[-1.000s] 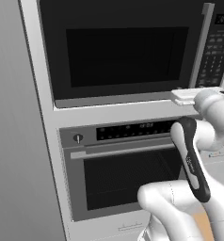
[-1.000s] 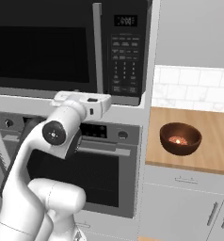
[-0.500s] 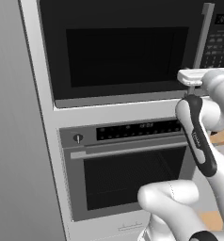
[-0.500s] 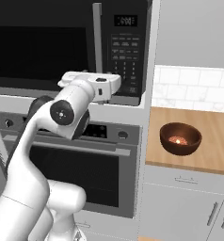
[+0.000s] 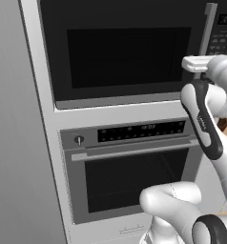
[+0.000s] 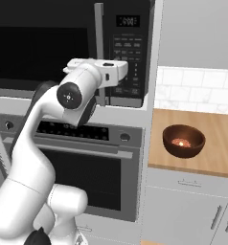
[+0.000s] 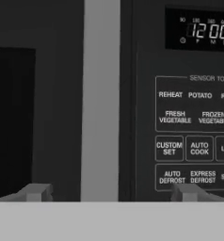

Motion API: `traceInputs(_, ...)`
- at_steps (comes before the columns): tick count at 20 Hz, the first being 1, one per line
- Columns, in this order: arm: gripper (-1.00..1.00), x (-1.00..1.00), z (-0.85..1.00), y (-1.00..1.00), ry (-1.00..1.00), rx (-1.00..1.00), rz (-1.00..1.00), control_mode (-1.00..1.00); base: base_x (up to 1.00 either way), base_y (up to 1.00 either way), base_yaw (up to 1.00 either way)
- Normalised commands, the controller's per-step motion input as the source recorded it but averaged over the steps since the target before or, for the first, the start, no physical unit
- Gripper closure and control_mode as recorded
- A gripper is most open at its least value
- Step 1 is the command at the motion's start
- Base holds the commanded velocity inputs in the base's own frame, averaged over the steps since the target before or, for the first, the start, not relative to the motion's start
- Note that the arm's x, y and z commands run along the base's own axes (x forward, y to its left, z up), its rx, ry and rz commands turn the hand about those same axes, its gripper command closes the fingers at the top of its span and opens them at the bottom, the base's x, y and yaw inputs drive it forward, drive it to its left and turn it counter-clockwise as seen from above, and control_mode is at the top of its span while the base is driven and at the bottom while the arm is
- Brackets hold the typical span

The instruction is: Open the microwave, place the bowl with waffle inside the microwave, then close the microwave door and turn it on.

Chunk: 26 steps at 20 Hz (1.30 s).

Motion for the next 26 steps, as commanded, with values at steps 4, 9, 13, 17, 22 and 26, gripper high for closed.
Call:
traceInputs(4,-1.0,0.21,0.01,0.0,-0.03,0.0,0.0,-1.0,0.0,0.0,0.0)
traceInputs(9,-1.0,0.19,0.0,0.0,0.0,0.0,0.0,-1.0,0.0,0.0,0.0)
traceInputs(13,-1.0,0.03,0.0,0.0,0.0,0.0,0.0,-1.0,0.0,0.0,0.0)
traceInputs(17,-1.0,0.0,0.0,0.05,0.0,0.0,0.0,-1.0,0.0,0.0,0.0)
traceInputs(22,-1.0,0.0,0.0,0.0,0.0,0.0,0.0,-1.0,0.0,0.0,0.0)
traceInputs(26,-1.0,0.0,0.0,0.0,0.0,0.0,0.0,-1.0,0.0,0.0,0.0)
